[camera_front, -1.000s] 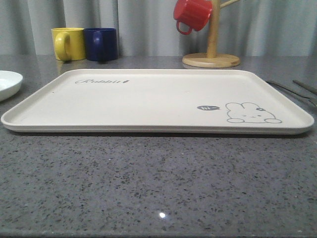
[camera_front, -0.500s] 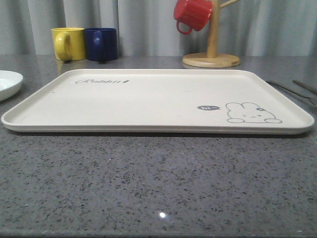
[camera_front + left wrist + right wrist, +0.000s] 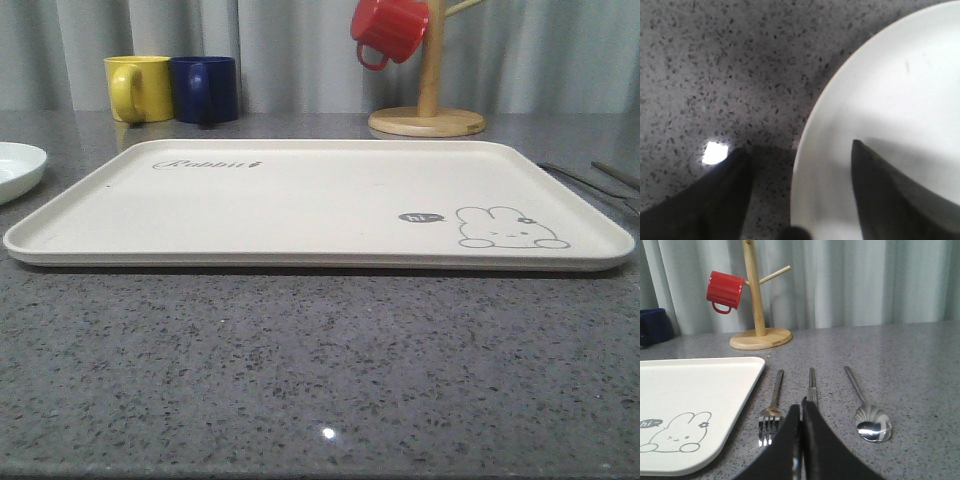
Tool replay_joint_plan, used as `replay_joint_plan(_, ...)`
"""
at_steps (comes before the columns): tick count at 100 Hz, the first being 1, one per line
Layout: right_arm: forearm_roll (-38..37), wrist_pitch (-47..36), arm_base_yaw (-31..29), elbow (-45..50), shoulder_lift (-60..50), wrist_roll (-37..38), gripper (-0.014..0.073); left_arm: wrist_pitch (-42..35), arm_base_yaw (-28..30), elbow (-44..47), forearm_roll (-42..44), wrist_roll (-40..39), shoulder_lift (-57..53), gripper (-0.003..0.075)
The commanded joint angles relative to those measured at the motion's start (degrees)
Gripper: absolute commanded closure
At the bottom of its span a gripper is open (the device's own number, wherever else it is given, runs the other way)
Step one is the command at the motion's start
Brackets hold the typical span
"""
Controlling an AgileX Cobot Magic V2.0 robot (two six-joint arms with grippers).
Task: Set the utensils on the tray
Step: 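Lower the left gripper to the white plate rim and grasp it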
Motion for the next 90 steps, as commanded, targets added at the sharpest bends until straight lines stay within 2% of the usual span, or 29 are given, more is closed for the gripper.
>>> replay_joint_plan(1, -0.11, -5.05, 0.02, -1.04, -1.24, -0.44, 0.0662, -1.36, 0.13, -1.47, -0.81, 0.13, -1.63, 0.0490)
replay_joint_plan(2, -0.11, -5.05, 0.02, -1.04, -1.24, -0.44, 0.0662, -1.36, 0.13, -1.47, -0.81, 0.13, -1.63, 0.0535)
replay_joint_plan(4, -0.11, -5.05, 0.02, -1.04, -1.24, -0.44, 0.0662, -1.36, 0.13, -1.47, -0.81, 0.13, -1.63, 0.0566)
replay_joint_plan(8, -0.11, -5.05, 0.02, -1.04, -1.24, -0.44, 0.0662, -1.36, 0.13, -1.47, -0.81, 0.13, -1.63, 0.0673)
replay_joint_plan(9, -0.11, -5.05, 0.02, -1.04, -1.24, -0.44, 0.0662, -1.36, 0.13, -1.47, -0.81, 0.13, -1.63, 0.0673)
replay_joint_plan(12, -0.11, -5.05, 0.02, -1.04, -1.24, -0.44, 0.0662, -1.26, 0.13, -1.47, -0.81, 0.31, -1.63, 0.0741)
replay_joint_plan(33, -0.11, -5.05, 0.02, -1.04, -1.24, -0.44, 0.0662, -0.41, 0.84, -1.47, -2.41, 2.63, -2.31, 0.0733)
replay_joint_plan(79, -0.11, -5.05, 0.02, -1.04, -1.24, -0.44, 0.0662, 2.88, 10.57, -1.47, -27.31, 17.40, -13.73, 0.0733)
replay_joint_plan(90, -0.11, -5.05, 0.02, -1.04, -1.24, -0.44, 0.0662, 5.45, 11.17, -1.72, -32.42, 21.04, -15.00, 0.0737)
